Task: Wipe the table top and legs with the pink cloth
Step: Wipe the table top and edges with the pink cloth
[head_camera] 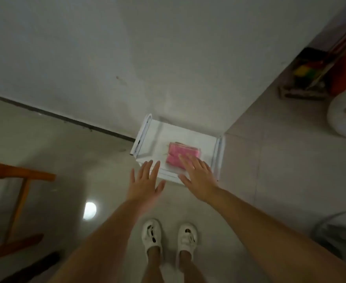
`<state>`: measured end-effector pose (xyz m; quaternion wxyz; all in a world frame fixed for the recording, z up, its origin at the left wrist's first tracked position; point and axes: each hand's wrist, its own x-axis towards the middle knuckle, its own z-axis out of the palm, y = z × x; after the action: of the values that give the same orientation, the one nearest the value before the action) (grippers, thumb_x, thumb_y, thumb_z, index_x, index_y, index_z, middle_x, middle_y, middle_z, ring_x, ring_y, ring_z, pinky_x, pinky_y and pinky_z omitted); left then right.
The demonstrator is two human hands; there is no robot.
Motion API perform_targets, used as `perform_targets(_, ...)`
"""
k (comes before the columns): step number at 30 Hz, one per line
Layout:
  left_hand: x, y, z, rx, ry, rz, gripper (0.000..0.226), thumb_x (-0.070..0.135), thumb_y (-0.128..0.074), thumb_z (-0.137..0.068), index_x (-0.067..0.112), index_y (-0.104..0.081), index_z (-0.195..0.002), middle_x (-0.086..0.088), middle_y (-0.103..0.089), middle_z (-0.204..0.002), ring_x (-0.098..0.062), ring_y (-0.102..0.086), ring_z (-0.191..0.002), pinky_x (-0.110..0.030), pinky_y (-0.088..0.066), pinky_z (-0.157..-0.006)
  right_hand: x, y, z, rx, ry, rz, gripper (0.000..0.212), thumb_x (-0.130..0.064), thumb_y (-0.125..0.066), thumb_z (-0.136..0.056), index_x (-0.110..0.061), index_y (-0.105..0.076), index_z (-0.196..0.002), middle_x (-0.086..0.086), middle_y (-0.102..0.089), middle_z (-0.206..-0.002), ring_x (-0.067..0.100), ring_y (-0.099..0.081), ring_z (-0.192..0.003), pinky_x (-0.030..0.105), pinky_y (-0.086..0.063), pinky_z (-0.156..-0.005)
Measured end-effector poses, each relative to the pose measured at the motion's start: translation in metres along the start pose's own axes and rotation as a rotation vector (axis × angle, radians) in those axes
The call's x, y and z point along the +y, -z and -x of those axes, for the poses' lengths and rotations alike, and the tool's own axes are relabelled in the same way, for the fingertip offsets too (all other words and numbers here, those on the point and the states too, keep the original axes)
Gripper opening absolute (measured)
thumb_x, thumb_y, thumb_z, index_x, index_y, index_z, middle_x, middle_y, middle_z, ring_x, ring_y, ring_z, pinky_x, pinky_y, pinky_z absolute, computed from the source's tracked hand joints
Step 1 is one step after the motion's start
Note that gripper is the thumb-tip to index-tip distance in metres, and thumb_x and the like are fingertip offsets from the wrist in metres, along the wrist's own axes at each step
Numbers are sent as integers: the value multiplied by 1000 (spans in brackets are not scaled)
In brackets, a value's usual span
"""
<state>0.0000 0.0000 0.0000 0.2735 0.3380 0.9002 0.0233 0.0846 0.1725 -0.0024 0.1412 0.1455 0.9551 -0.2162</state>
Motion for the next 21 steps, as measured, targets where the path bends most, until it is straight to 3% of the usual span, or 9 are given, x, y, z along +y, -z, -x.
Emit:
perform_targets(3,-16,-29,-53,15,-41,-57,71,58,12,-75,29,23,-139,0,9,-156,-15,13,-142,-44,10,-112,16,-32,-45,27,-34,60,66,-47,-38,-95,-27,-5,-149,4,-11,-157,24,-5,-145,44,-9,-118)
perform_targets(6,-34,-59,-89,55,-106,-128,71,56,9,-77,27,15,-142,-1,5,-156,-14,17,-139,-47,10,-111,29,-63,-73,40,-53,69,69,-50,-42,-92,-27,-10,-149,5,-6,-157,27,2,-145,53,-3,-117)
perform_targets(10,-53,-88,-103,277,-216,-167,61,45,-21,-92,19,-13,-147,-6,-13,-153,-20,0,-142,-51,0,-112,39,-95,-86,318,-10,117,59,-37,-60,-83,-19,-44,-137,16,-43,-143,42,-34,-133,65,-25,-104)
perform_targets(13,-59,-98,-104,332,-258,-196,62,43,-23,-92,17,-13,-147,-7,-10,-153,-19,0,-142,-48,3,-112,45,-108,-89,438,14,84,51,-21,-62,-82,-17,-51,-132,15,-48,-139,42,-38,-131,64,-23,-103)
perform_targets(16,-58,-92,-104,230,-235,-194,62,44,-19,-91,19,-8,-147,-6,-6,-154,-19,4,-142,-49,4,-111,53,-104,-91,376,34,-32,46,-12,-48,-88,-16,-48,-134,12,-43,-143,40,-30,-135,59,-17,-110)
perform_targets(21,-52,-53,-75,56,-193,-113,74,61,20,-74,26,21,-140,0,27,-147,-19,28,-134,-47,16,-110,48,-75,-83,190,-17,-54,49,-9,-42,-95,-21,-35,-142,2,-35,-149,26,-22,-142,48,-19,-115)
